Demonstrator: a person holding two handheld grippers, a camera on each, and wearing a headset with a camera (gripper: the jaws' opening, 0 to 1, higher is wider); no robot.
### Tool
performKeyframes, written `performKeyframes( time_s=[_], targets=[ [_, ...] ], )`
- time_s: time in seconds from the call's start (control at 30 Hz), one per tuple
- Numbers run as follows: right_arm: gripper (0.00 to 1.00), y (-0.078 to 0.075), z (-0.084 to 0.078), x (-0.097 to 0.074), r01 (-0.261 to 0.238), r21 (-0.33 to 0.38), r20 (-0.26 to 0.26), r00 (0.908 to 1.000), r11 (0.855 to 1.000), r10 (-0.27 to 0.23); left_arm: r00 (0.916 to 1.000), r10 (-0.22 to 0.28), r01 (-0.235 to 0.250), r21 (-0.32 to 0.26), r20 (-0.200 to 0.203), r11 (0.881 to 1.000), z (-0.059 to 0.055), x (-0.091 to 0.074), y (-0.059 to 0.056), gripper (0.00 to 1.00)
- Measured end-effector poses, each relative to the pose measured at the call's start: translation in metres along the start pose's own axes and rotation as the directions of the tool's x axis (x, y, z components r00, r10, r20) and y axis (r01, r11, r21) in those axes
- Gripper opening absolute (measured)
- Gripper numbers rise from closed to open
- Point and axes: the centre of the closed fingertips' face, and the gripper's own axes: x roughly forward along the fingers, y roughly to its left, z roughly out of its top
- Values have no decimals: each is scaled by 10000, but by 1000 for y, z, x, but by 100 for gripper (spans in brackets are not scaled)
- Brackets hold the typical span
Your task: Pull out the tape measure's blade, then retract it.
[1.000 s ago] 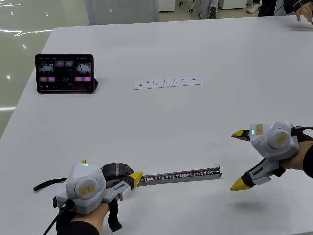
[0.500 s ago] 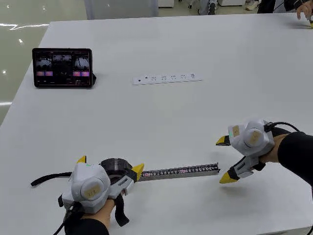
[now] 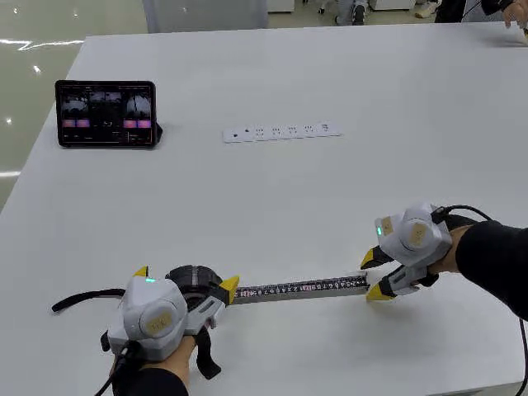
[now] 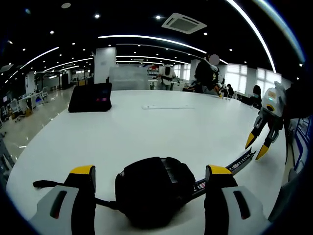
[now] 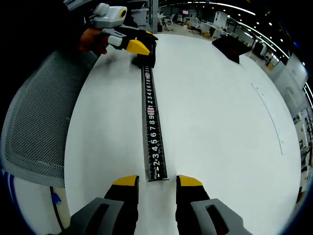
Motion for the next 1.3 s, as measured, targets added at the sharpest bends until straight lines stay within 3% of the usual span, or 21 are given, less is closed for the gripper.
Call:
performKeyframes(
  time_s=[0.2,0.27,0.4,0.63,0.87,1.0,1.3],
  targets=[
    [19,-1,3,4,-16,40,-57,10000,10000,16,9999,22,-22,-44,-129,10000,-3,0,1,89],
    [12,-1,3,6,18,-65,-179,9998,10000,-19,9998,12,-13,-77,-183,10000,-5,0,1,88],
    [12,-1,3,6,-34,-143,-209,9998,9999,31,9998,-42,42,-22,-203,10000,-5,0,-1,85],
    [11,-2,3,7,-129,342,-368,9992,9993,142,9993,-46,39,-192,-362,9998,-9,2,-2,75],
    [11,-3,4,8,-233,497,-1035,9942,9985,283,9984,-36,7,-511,-568,9987,-11,3,-5,65],
    [10,-3,3,8,-317,360,-1218,9919,9989,358,9971,-45,-4,-655,-755,9979,-11,3,-3,65],
    [9,-4,3,8,-291,612,-1205,9921,9977,363,9919,-40,-2,-329,-1269,9995,-14,4,-4,63]
  ],
)
